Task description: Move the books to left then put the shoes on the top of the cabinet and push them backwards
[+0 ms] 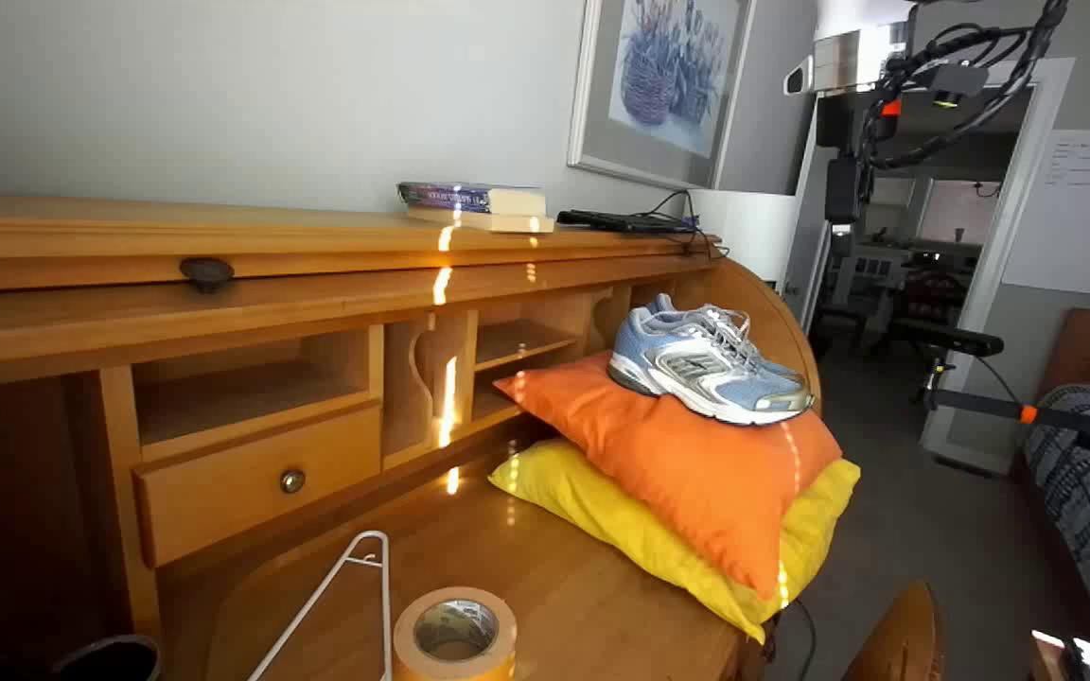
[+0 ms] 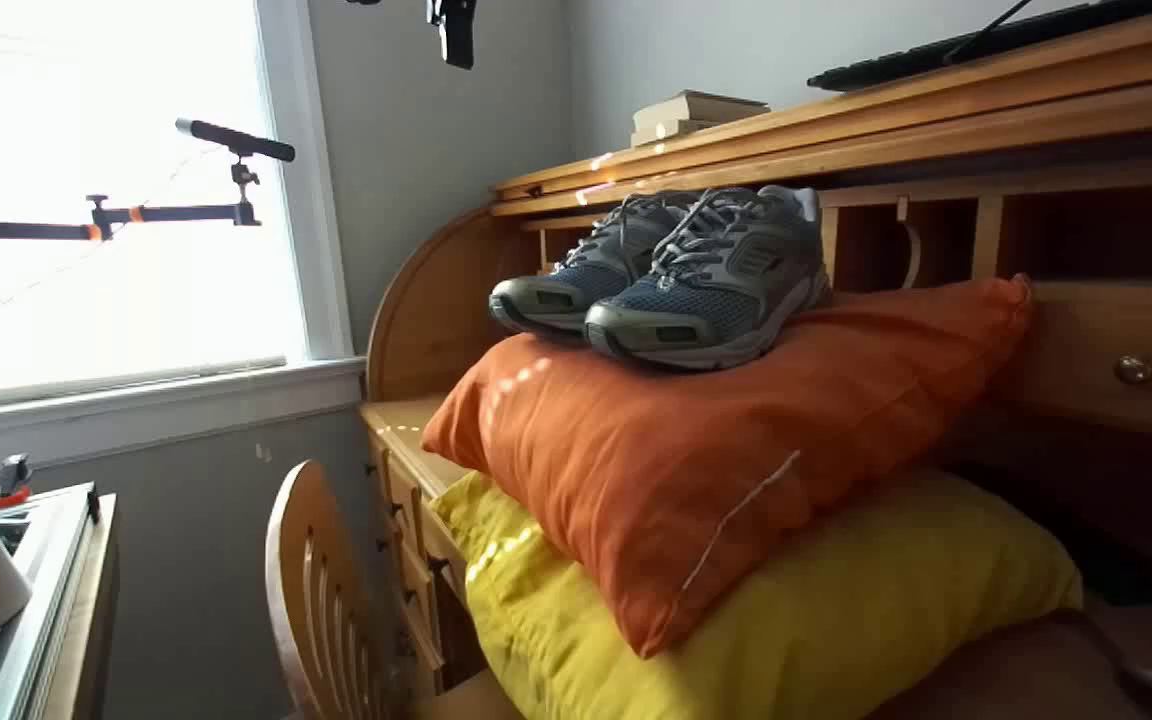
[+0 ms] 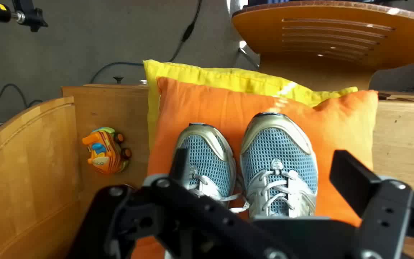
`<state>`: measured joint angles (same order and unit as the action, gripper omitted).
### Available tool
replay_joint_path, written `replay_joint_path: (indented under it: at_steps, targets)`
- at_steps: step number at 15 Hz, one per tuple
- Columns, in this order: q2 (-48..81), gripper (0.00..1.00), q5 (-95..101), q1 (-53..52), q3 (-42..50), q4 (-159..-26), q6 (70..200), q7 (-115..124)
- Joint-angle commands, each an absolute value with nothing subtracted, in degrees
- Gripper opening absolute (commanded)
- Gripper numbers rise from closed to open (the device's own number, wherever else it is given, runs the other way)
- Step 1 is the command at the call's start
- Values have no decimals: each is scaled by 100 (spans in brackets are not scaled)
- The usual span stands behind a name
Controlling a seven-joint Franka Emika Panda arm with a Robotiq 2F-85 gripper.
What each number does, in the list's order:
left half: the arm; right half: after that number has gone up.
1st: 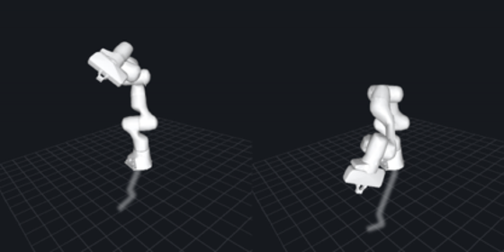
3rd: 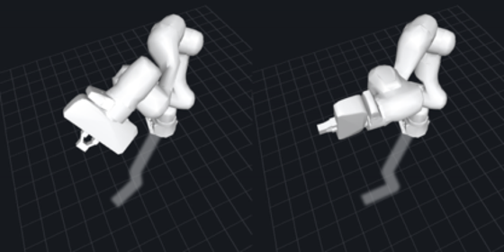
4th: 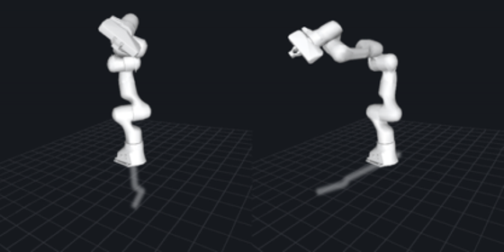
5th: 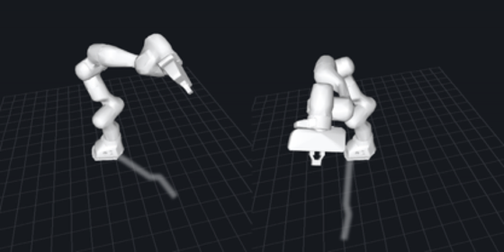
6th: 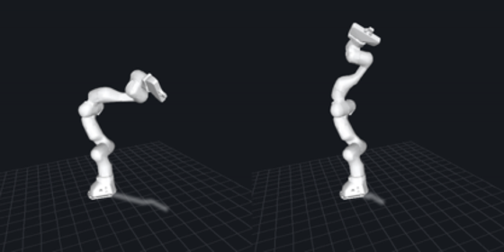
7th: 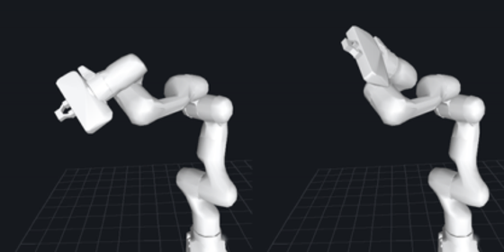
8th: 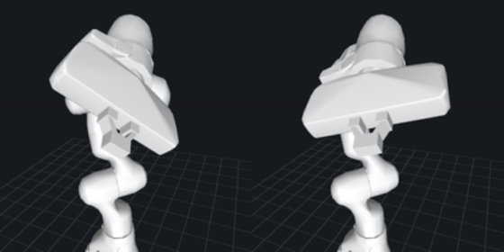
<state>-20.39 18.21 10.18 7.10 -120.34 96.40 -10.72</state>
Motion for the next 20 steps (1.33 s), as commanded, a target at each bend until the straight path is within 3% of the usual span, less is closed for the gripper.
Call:
replay_joint_path:
  at_steps: [1,9,20]
  targets:
    - [-2037,100,1845,921,789,-12014,9612,-1051]
    - [-2005,100,1825,902,810,-11973,9696,-1116]
    - [-1219,100,1089,580,1003,-11371,11475,-2226]
